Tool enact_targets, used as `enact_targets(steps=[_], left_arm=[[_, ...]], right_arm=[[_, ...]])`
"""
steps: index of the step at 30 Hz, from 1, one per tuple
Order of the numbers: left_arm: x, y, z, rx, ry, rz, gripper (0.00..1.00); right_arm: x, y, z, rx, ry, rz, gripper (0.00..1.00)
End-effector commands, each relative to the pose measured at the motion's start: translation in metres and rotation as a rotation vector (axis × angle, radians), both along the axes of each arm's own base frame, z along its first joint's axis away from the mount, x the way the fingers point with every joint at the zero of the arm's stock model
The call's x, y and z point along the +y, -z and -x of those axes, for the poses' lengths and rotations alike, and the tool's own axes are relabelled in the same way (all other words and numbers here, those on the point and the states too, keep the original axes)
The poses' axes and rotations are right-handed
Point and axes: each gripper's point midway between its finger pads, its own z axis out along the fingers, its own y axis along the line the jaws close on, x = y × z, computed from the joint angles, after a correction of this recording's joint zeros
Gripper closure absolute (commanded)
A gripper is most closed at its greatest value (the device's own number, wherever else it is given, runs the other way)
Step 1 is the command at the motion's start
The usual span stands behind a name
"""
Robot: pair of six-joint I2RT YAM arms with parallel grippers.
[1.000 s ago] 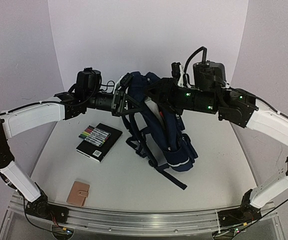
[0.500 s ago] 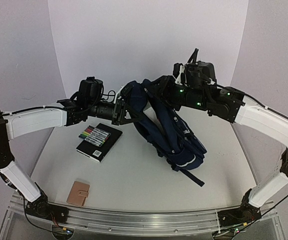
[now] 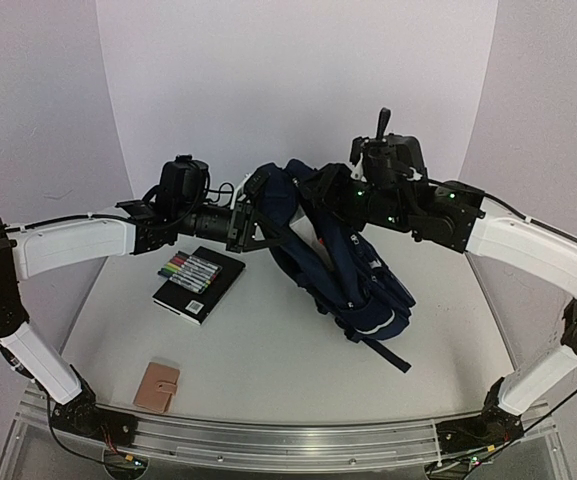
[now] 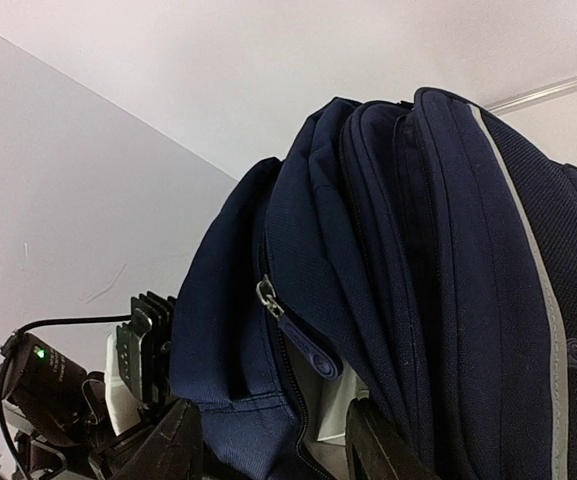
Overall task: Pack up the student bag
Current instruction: Zip the student bag at the center of the board.
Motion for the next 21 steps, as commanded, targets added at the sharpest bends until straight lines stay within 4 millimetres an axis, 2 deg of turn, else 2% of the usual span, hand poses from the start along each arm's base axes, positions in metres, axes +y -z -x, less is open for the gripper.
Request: enact_targets(steps=[1,10,16,21], left_arm=[[0.000,-0.065,0.038,-0.166,0.147,0.172,1.00],[-0.001,-0.069,0.051,-0.186,0.184,0.179,1.00],[0.000,-0.071,0.053,-0.192,0.183,0.178,1.00],[0.003,-0.074,0.051,-0.215,0.147,0.170,1.00]], right_arm=[[-0.016,0.015,-0.014,-0.002,0.092,0.112,0.53],[0.000,0.027,-0.028,0.008,0.079,0.141,0.54],[-0.007,0.037,-0.034,0.022,0.130,0.163,0.54],[-0.015,0.055,-0.030,0.076,0.157,0.186,0.51]])
